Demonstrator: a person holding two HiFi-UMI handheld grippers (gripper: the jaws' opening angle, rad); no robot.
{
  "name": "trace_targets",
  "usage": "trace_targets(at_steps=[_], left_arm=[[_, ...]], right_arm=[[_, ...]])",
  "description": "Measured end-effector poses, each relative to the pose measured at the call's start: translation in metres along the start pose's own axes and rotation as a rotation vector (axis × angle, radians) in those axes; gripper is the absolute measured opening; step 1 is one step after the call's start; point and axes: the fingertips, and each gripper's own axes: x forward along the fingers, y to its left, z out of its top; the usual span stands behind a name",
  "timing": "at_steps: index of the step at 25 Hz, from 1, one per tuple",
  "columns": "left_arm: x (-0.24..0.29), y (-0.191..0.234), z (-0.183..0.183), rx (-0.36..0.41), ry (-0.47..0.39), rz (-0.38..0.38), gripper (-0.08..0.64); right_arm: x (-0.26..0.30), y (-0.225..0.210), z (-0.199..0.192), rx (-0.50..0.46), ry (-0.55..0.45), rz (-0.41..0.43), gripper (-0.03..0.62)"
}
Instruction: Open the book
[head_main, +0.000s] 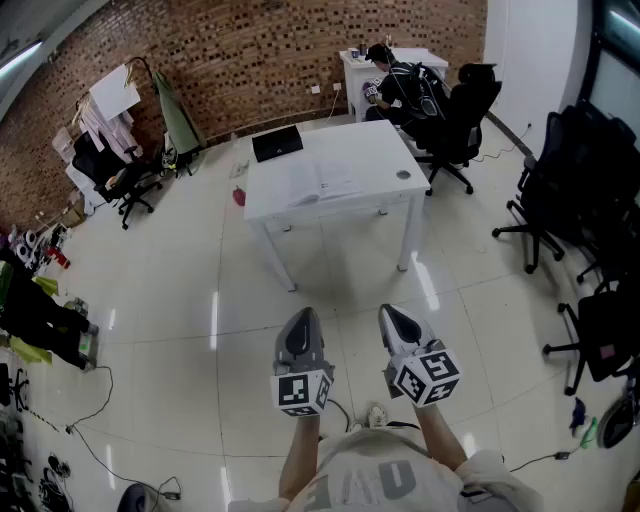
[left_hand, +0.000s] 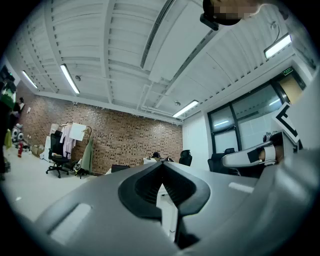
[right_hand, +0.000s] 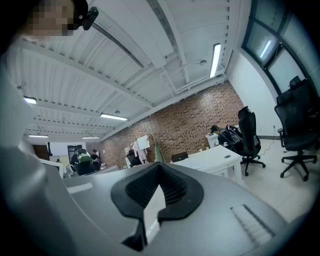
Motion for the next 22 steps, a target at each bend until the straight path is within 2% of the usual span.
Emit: trace_targets(at_steps=[8,13,18,22], left_arm=[[0.012,0.005,-0.011,-0.017,0.015,0.016,0.017],[0.023,-0.001,-0.018,-0.024,0.030,0.020,0.017],[0.033,-0.005,-0.027,-0.015,0.038,0.032,0.017],[0.040,-0.005,-0.038,-0.019,0.054,0.055,0.017]], right_arm=[[0.008,-0.015,-0.003,0.012,0.004,-0.003,0.003],[0.011,-0.025,0.002,0.051,-0.021,0.037,0.003],[0.012,-0.047,0.001,0.048,-0.033,0.042,0.005],[0.020,-0.068,-0.009,0.094,-0.020,0.042,0.005]])
